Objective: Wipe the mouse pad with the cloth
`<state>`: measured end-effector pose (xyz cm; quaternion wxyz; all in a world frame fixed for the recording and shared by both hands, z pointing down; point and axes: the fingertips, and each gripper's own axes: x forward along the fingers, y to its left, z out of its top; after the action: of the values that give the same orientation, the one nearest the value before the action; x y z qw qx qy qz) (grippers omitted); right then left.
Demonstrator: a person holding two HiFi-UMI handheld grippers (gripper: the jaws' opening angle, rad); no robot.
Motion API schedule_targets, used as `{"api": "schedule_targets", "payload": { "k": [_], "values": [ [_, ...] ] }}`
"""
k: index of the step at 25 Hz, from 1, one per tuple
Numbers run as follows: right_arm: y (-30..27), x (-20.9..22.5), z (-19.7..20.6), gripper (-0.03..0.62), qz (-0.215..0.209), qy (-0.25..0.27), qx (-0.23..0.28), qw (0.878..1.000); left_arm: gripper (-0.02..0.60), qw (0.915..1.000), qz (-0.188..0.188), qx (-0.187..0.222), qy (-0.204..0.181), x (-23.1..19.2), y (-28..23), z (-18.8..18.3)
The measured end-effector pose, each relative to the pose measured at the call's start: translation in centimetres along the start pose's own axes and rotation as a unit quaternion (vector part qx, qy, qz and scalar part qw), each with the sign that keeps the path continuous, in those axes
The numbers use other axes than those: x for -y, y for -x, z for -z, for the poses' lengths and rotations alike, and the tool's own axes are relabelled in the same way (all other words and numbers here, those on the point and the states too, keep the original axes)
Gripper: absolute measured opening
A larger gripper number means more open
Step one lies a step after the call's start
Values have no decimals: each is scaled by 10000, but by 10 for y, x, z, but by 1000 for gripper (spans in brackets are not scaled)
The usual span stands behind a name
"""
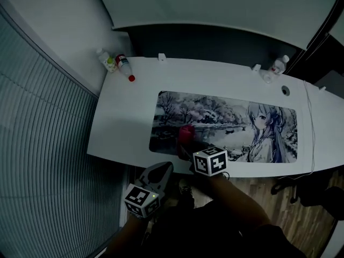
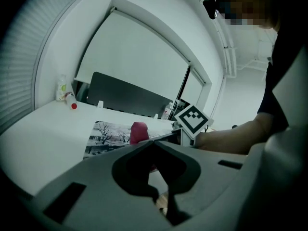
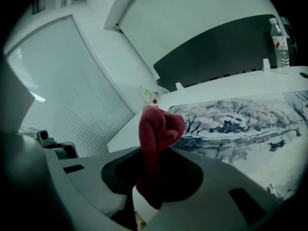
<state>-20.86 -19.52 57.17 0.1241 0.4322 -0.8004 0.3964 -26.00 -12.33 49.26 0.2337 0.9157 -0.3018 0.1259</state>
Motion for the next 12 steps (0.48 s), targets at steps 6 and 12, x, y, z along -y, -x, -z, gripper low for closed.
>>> {"api": "schedule_targets", "payload": {
  "k": [6,12],
  "values": [
    [-37,15,10,107,279,-321,-316,9986,6,9998,116,-124,101,-19,-5,8],
    [-58,28,20,107,525,-443,-695,9952,5,9995,153,-190,187,-27,-10,11]
  ]
}}
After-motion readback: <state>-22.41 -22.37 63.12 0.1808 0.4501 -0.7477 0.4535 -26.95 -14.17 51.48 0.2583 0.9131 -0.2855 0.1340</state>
